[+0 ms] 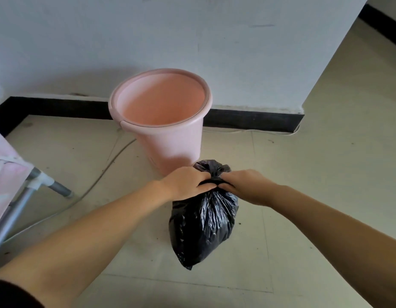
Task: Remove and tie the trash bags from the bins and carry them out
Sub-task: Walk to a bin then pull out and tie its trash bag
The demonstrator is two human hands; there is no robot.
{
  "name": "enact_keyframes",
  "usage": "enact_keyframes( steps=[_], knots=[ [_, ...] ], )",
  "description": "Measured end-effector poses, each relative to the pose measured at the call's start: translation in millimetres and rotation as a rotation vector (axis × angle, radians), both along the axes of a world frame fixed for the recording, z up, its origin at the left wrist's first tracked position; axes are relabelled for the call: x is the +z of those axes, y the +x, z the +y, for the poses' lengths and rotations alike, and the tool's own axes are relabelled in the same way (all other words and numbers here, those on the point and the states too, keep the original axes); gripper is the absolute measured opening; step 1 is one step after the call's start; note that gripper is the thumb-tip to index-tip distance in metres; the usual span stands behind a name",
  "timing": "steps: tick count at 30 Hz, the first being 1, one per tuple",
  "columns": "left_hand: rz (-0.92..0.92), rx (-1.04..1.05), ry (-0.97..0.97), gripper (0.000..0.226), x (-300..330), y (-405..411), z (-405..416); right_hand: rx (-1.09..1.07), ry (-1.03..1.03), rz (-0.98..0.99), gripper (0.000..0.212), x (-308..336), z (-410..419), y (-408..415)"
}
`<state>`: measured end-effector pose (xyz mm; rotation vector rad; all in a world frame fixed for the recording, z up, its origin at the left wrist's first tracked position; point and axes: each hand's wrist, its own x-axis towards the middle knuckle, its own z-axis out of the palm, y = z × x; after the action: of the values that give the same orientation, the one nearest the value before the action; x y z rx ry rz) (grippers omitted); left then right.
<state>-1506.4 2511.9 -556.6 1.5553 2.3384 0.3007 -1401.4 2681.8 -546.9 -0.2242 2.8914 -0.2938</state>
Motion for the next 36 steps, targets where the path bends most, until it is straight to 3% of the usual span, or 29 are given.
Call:
enact_keyframes(
  steps=[4,8,19,26,30,36],
  knots=[
    [-0.022,0.007,-0.071,0.038,-3,5,2,-0.063,-0.009,-0.076,0.027,-6,-3,8],
    [-0.123,0.052,-0.122,0.037,41,26,1,-0.128,-0.048,-0.203,0.029,44,-5,23],
    [-0.193,0.028,-0.177,0.038,319,58,3,-0.034,0.033,-0.188,0.032,323,-2,52],
    [-0.199,0.049,-0.161,0.038,497,79,-21,-0.135,-0.007,-0.159,0.03,495,-30,78],
    [-0.202,0.095,-0.105,0.039,555,86,-42,-0.16,-0.025,-0.122,0.032,555,-47,85],
    [-0.134,0.211,-0.069,0.037,609,108,-62,-0.03,-0.009,-0.069,0.033,608,-54,84]
  ],
)
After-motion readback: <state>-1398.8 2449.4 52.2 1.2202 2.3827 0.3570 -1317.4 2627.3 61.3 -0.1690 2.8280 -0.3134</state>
